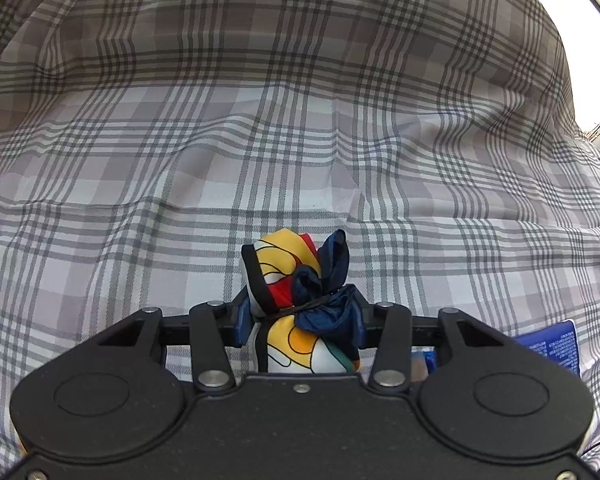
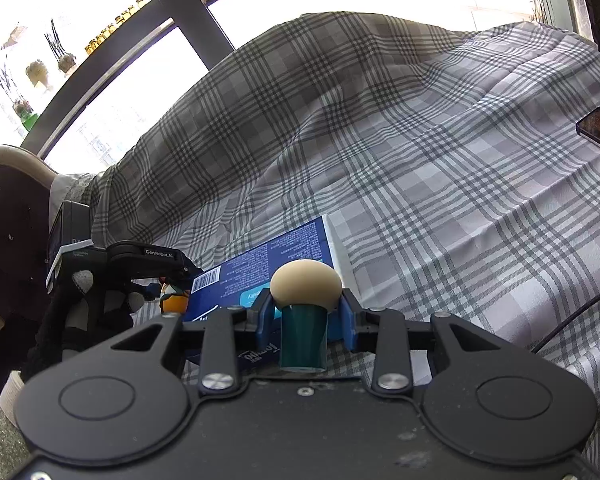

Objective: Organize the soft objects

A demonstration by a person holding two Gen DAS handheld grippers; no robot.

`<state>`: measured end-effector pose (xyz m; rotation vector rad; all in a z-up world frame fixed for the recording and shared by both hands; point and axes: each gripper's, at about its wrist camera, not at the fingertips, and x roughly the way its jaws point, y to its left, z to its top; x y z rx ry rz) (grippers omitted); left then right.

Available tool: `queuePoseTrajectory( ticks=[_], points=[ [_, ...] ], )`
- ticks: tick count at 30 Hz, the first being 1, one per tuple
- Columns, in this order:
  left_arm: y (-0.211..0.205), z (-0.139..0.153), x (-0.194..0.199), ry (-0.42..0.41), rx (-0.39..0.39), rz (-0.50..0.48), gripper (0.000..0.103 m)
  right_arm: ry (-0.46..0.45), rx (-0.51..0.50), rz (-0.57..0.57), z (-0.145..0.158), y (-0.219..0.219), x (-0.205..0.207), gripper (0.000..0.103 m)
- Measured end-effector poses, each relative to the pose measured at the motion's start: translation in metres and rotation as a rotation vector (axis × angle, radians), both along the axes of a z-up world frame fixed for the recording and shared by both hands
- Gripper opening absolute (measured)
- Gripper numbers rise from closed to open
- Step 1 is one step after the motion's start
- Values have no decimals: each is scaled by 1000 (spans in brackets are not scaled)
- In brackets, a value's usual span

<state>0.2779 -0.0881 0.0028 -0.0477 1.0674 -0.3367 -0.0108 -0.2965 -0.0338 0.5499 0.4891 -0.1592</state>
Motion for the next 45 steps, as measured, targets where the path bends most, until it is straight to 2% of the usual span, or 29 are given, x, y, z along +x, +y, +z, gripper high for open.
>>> queuePoseTrajectory(
  ticks=[6, 10, 16, 25, 34, 45],
  points=[
    [21, 37, -38, -40, -20, 8, 45, -29, -13, 32, 12, 17, -16, 33],
    [37, 66, -78, -89, -32, -14, 45, -51, -16, 67, 21, 32, -28, 33],
    [58, 90, -139, -139, 5, -43, 45, -70, -21, 132, 29, 58, -47, 33],
    [90, 66, -209, -35, 14, -45, 45, -58, -55, 236, 38, 93, -73, 33],
    [100, 40, -264, 21, 15, -71, 45, -13, -92, 319, 34, 119, -89, 34],
    [103, 27, -274, 49, -16, -62, 46, 51, -125, 376, 23, 137, -93, 34]
  ],
)
